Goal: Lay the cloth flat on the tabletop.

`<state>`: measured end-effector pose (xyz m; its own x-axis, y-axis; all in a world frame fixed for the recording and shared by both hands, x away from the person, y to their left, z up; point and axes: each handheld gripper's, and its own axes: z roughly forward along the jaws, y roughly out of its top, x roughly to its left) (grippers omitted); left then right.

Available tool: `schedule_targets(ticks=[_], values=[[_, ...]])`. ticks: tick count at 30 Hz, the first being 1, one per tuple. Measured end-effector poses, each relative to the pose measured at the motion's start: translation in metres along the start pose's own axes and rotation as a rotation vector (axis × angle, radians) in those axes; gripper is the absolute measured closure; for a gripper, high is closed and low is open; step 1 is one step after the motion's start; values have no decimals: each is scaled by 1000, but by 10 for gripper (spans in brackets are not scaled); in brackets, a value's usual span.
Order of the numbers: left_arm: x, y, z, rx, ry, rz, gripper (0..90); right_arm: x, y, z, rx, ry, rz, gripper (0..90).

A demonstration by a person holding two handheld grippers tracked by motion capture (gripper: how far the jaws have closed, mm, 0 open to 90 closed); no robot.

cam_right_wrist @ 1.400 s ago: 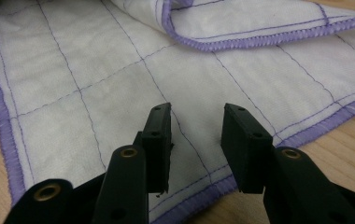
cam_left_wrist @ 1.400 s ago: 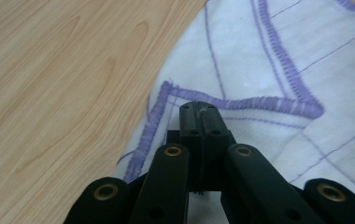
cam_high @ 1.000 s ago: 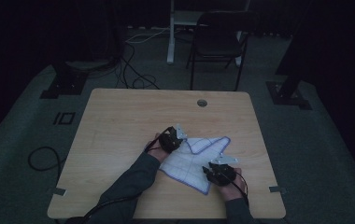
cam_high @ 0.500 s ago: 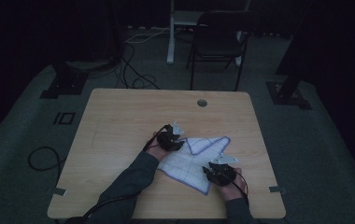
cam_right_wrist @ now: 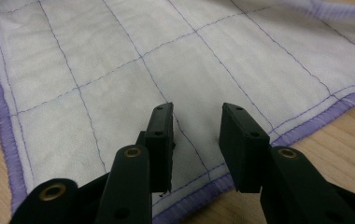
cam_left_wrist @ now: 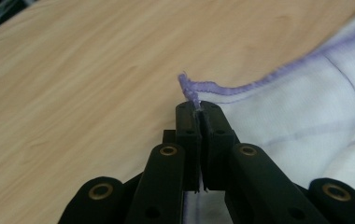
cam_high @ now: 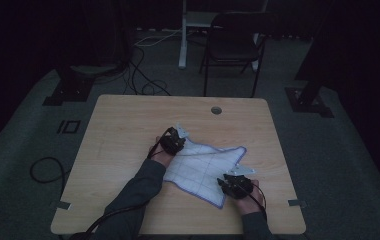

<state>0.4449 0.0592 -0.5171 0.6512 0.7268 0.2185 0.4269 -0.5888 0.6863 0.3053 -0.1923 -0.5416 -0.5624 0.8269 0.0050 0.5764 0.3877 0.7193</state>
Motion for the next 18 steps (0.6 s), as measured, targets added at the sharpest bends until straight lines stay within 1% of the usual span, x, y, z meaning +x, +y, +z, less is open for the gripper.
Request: schedule_targets(ticks=[1,2,4,5,12,18], values=[[7,-2,-1,3,20,-23,878,0,0,0,1,1,0,659],[7,-2,-1,3,20,-23,878,0,0,0,1,1,0,659],[15,-5,-2,9,39,-48,878,-1,0,0,3,4,2,662],[17,-6,-2,9,43,-52,878,-1,0,-1,3,4,0,662],[27,-10,-1,17,59,-69,878,-4,-1,-2,8,8,0,663],[36,-16,-3,28,79,-82,878,-9,-2,-4,15,17,6,663]])
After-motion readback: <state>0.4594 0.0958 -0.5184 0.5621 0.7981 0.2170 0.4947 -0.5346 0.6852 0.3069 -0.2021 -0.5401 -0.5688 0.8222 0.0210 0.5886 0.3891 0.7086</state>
